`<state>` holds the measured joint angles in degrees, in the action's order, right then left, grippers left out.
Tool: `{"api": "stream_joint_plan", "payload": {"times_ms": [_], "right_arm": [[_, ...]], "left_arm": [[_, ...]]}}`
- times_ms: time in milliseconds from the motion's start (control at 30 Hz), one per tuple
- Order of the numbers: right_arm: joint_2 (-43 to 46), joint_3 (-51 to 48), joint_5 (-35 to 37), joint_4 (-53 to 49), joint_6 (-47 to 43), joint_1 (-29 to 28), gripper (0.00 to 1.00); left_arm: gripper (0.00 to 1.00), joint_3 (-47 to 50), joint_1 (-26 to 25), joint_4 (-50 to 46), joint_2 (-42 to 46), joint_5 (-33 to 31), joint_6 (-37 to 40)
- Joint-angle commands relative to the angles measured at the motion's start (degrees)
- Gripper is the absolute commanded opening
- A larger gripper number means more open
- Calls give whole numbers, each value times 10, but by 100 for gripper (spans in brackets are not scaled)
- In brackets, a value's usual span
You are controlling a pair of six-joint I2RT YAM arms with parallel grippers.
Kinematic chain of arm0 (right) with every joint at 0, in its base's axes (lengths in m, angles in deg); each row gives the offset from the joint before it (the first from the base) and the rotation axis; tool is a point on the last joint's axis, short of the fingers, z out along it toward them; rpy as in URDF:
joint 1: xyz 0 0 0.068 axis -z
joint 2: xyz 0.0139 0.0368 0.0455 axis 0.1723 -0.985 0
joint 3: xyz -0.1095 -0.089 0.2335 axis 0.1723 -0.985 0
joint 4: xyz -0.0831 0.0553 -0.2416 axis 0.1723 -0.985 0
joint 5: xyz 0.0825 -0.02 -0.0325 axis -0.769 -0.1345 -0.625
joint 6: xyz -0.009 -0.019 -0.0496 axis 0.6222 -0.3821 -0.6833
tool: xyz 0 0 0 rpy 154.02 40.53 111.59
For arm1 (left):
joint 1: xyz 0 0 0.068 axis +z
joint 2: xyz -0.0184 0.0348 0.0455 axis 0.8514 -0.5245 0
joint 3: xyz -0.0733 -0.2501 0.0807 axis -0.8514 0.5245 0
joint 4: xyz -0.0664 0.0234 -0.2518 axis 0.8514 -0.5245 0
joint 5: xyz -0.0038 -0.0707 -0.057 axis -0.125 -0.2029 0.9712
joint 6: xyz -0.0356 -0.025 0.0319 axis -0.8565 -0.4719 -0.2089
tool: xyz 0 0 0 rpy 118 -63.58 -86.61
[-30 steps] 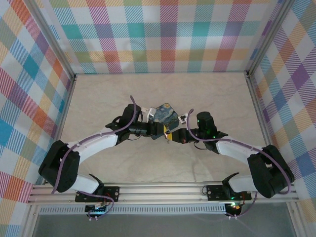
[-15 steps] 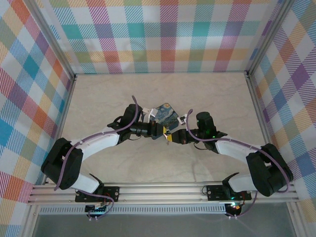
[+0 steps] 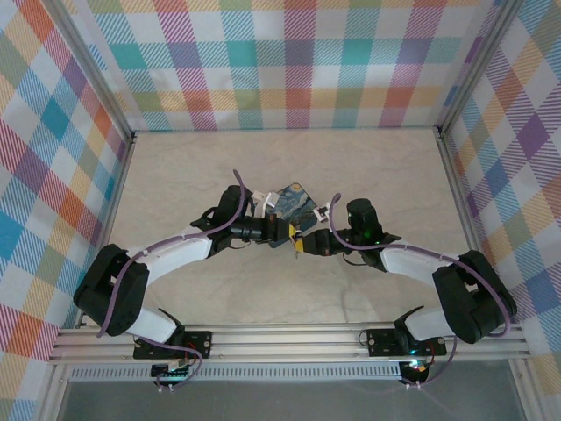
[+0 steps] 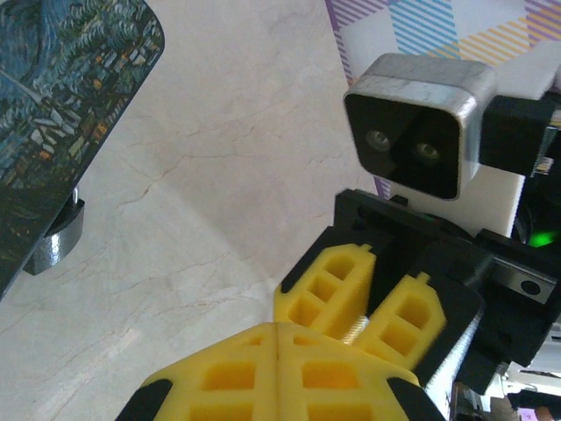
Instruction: Unlock a padlock with a key
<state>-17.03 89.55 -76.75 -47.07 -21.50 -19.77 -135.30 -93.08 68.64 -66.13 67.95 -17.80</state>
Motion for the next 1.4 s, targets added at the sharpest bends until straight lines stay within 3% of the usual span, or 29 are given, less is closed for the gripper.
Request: {"api": "stream_joint_plan", "payload": {"times_ms": [0, 233, 600, 867, 1367], "right_arm": [[0, 7, -7, 40, 17, 2, 30], [-24, -24, 12, 156, 92, 5, 34], [-32, -41, 46, 178, 107, 5, 39], [-67, -50, 44, 284, 163, 3, 39], [-100, -35, 47, 322, 178, -15, 37]], "left_arm": [[0, 21, 0, 31, 16, -26, -21], [0, 62, 0, 121, 34, -70, -93], [0, 69, 7, 121, 53, -103, -123], [0, 71, 11, 146, 46, -114, -154], [0, 75, 13, 161, 39, -118, -166]]}}
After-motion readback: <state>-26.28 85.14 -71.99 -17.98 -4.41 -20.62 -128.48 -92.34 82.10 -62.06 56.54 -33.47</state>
